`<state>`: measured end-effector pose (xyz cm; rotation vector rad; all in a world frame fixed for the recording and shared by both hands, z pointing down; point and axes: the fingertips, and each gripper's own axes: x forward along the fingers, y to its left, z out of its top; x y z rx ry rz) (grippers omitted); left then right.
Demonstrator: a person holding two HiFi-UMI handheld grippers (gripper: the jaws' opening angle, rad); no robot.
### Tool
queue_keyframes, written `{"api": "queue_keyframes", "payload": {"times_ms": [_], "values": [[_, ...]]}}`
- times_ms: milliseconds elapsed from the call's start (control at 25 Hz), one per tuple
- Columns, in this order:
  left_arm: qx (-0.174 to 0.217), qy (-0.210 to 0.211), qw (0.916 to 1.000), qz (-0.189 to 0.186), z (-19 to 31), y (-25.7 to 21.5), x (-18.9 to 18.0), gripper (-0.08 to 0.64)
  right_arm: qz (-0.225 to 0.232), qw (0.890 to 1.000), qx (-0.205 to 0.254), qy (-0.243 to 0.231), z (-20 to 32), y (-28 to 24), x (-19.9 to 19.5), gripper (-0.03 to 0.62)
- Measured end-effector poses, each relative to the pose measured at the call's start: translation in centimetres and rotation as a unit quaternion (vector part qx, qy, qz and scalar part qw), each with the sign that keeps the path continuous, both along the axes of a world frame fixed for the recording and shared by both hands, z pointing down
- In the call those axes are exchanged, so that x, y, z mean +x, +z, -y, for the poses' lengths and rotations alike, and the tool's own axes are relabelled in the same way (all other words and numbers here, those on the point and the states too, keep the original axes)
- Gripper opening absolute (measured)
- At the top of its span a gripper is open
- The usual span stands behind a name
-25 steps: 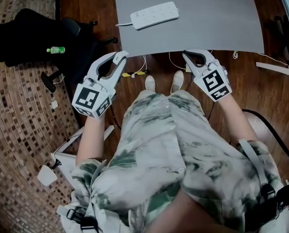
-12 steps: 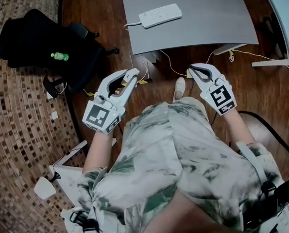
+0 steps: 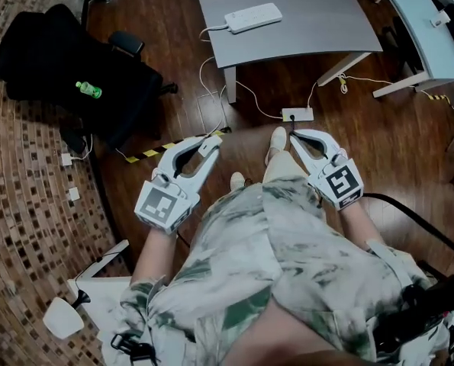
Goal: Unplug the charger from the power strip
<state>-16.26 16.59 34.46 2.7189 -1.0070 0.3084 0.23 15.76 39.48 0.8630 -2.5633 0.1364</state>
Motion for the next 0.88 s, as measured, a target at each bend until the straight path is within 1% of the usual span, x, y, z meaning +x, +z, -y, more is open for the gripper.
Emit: {"api": "queue_keyframes", "payload": {"times_ms": [120,280,440,520,640,760,880], "values": [[0.006,0.012,0.9998,-0.015,-2.2,-0.6,0.0,0.106,0.001,1.000,-0.003,0.005,-3.3,-1.2,-0.6,0.003],[0.023,0.029,0.9991,-0.019,-4.1,-1.3,0.8,0.106,-0.002,1.000,0.027,0.010,-5.4,-2.5,-0.5,0.003],[0.026,0.050,0.9983,-0.014,-6.4,-1.6,2.6,0.106,0.001,0.999,0.033,0.019,-7.7,-3.5,-0.1,0.003],[0.031,0.065,0.9974,-0.008,-7.5,-2.0,4.3,0.106,0.005,0.999,0.043,0.015,-9.0,-3.8,0.8,0.003],[0.038,0.088,0.9954,-0.003,-9.4,-2.8,7.5,0.106,0.015,0.999,0.035,0.026,-11.6,-4.2,2.7,0.003],[0.041,0.087,0.9954,-0.004,-11.8,-3.4,11.0,0.106,0.019,0.999,0.042,0.014,-14.4,-3.9,5.4,0.003],[0.040,0.094,0.9947,-0.006,-15.5,-3.5,15.1,0.106,0.016,0.999,0.043,0.012,-18.7,-3.2,9.1,0.003]]}}
